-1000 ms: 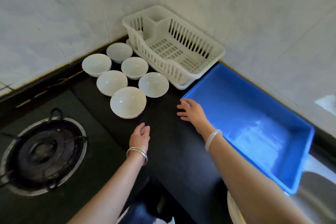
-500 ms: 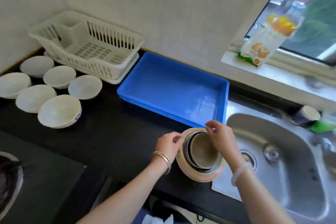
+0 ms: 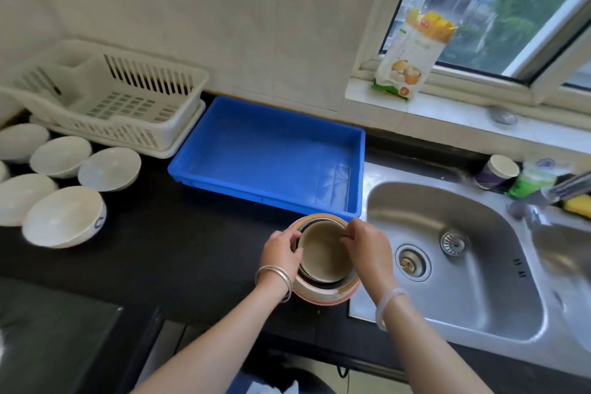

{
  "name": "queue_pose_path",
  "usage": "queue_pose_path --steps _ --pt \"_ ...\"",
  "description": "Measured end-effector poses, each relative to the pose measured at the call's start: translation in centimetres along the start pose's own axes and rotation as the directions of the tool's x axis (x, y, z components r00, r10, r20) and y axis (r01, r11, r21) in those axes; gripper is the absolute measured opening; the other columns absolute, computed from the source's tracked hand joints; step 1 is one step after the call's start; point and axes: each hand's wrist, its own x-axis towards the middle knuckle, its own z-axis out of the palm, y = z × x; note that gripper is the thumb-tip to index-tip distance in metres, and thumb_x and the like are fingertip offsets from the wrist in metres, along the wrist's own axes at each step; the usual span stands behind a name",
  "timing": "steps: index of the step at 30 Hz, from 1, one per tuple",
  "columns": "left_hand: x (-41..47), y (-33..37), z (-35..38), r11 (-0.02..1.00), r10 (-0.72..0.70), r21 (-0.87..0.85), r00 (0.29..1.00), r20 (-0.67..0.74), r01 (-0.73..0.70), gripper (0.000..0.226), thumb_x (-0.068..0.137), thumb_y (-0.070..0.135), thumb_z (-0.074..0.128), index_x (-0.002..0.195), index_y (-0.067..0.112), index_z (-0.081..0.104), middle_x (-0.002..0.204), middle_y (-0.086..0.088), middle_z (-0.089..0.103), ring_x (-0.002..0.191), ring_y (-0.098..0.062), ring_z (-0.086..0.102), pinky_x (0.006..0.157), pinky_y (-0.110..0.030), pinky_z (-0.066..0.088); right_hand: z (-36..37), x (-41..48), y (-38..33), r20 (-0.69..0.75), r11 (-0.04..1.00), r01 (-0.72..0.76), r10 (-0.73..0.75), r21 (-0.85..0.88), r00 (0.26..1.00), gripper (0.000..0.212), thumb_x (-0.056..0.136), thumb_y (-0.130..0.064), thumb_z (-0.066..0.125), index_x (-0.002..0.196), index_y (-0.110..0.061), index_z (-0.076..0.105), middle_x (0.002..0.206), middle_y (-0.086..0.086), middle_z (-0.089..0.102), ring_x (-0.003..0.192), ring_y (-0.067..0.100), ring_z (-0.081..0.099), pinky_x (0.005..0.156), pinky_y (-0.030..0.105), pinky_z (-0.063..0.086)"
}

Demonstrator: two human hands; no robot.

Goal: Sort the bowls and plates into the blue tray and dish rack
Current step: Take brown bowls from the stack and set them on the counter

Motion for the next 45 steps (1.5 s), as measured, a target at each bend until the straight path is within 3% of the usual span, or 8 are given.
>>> queue_pose_path --steps 9,12,17,23,30,35,40,45 --pt "0.2 -0.5 0.5 0.998 -0.004 -0.066 1.000 -0.019 0.002 0.023 0.087 0.017 0.058 0.110 0.019 0.061 0.112 0.000 0.055 0.080 -0.006 0.057 0.077 -0.019 0.047 0.0 0.4 0.1 0.024 0.995 0.031 -0.029 -0.100 0.999 0.009 0.093 -0.020 0.050 0.098 -0.013 0.050 0.089 0.012 0.067 0.079 0.033 0.059 0.059 0.030 0.032" --pt "0.3 -0.4 0.6 0.987 -0.036 -0.156 0.999 -0.027 0.031 0.018 0.091 0.022 0.052 0.104 0.017 0.063 0.109 -0.002 0.055 0.085 -0.014 0.062 0.080 -0.028 0.055 -0.5 0.8 0.5 0.058 0.999 0.030 -0.027 -0.041 0.998 0.007 0.093 -0.019 0.051 0.096 -0.012 0.051 0.089 0.013 0.066 0.073 0.031 0.053 0.059 0.029 0.033" --pt "0.5 -0.4 0.8 0.980 -0.071 -0.189 0.997 -0.013 0.067 0.012 0.091 0.018 0.053 0.094 0.014 0.064 0.107 -0.001 0.053 0.080 -0.013 0.064 0.060 -0.012 0.048 -1.2 1.1 0.9 0.077 0.998 0.007 -0.012 0.061 0.997 0.007 0.090 -0.019 0.058 0.087 -0.016 0.054 0.091 0.007 0.063 0.076 0.025 0.051 0.062 0.029 0.035" --pt "0.7 -0.2 0.5 0.986 -0.069 -0.152 0.997 -0.016 0.066 0.006 0.087 0.017 0.059 0.087 0.016 0.065 0.102 0.005 0.049 0.088 -0.018 0.064 0.084 -0.033 0.056 -1.4 0.1 1.9 0.068 0.980 -0.033 0.020 0.195 0.998 0.012 0.089 -0.021 0.061 0.080 -0.021 0.052 0.081 0.001 0.062 0.076 0.023 0.057 0.061 0.027 0.036" --pt "0.9 -0.2 0.8 0.952 -0.078 -0.297 0.997 0.005 0.076 0.012 0.089 0.020 0.057 0.093 0.013 0.065 0.105 0.001 0.051 0.077 -0.009 0.061 0.059 -0.011 0.050 -1.5 0.1 2.7 0.131 0.978 -0.041 0.014 0.206 0.991 0.009 0.094 -0.022 0.053 0.088 -0.018 0.049 0.083 0.011 0.067 0.073 0.030 0.059 0.062 0.030 0.041" --pt "0.6 -0.4 0.8 0.969 -0.070 -0.239 0.998 -0.006 0.067 0.003 0.085 0.017 0.061 0.086 0.019 0.063 0.104 0.001 0.054 0.082 -0.011 0.063 0.075 -0.023 0.055 -2.0 0.5 3.0 0.209 0.947 -0.106 0.043 0.302 0.977 0.009 0.096 -0.020 0.048 0.088 -0.016 0.045 0.080 0.012 0.063 0.073 0.034 0.062 0.067 0.040 0.054" --pt "0.7 0.5 0.6 0.969 -0.066 -0.242 0.997 -0.043 0.053 0.007 0.085 0.012 0.062 0.079 0.015 0.060 0.104 0.005 0.053 0.076 -0.007 0.061 0.063 -0.015 0.052 -2.7 0.6 2.9 0.246 0.888 -0.172 0.069 0.426 0.967 0.012 0.096 -0.018 0.049 0.085 -0.018 0.046 0.082 0.009 0.059 0.072 0.028 0.060 0.061 0.043 0.060" --pt "0.9 1.2 -0.3 0.892 -0.141 -0.432 0.990 0.012 0.132 0.005 0.086 0.010 0.060 0.081 0.007 0.059 0.089 0.003 0.063 0.081 -0.008 0.064 0.054 -0.013 0.054 -4.0 1.1 2.7 0.191 0.793 -0.172 0.072 0.584 0.979 0.020 0.094 -0.013 0.053 0.077 -0.021 0.050 0.078 0.002 0.062 0.072 0.021 0.059 0.053 0.036 0.060"
